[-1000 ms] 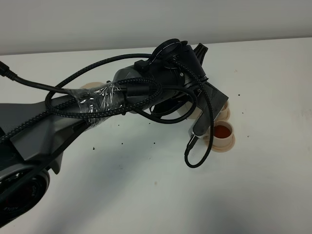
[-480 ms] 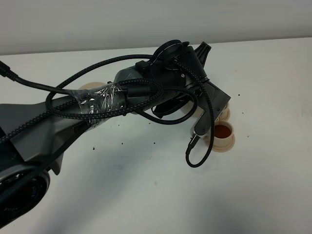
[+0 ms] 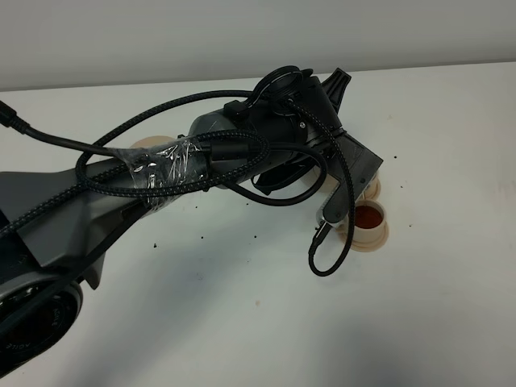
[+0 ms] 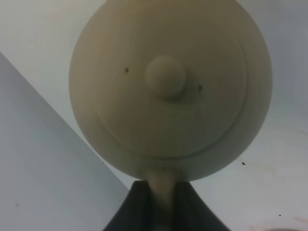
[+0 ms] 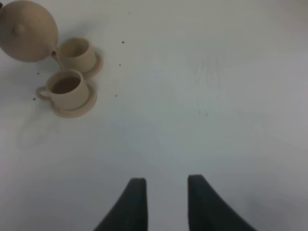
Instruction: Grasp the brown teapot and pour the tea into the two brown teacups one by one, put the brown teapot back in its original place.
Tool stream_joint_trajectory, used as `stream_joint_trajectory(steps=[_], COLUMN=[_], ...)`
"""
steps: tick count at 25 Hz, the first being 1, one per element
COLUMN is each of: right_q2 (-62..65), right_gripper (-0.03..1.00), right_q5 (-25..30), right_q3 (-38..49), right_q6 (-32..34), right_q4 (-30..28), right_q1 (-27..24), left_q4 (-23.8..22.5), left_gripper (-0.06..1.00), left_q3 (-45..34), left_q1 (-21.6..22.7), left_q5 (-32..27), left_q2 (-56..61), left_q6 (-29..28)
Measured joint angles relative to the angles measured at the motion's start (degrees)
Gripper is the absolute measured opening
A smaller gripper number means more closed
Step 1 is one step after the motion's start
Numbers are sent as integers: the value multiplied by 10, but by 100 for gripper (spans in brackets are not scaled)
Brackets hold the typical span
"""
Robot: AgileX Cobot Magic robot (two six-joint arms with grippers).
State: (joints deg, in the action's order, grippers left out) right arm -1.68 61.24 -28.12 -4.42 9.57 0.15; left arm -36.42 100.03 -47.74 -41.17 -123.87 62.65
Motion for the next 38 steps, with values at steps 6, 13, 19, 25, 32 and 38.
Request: stream_joint_trajectory(steps=[6,13,19,25,32,38], right_q2=[0,0,0,0,0,0], right_gripper=[24,24,24,24,24,24], right_q5=[0,0,0,0,0,0], right_q3=[0,0,0,0,0,0], right_q6=[0,0,0,0,0,0], right_q4=[0,0,0,0,0,0], right_q1=[0,0,0,0,0,0], left_q4=[4,41,44,65,88,90], left_gripper=[16,16,16,16,16,16], left_q3=[0,0,0,0,0,0], left_q1=[0,0,0,4,7,20], left_q5=[0,-9,-40,-47,-39,-36], left_q2=[0,0,0,0,0,1], left_q6=[0,-6,-41,-61,-81,-123])
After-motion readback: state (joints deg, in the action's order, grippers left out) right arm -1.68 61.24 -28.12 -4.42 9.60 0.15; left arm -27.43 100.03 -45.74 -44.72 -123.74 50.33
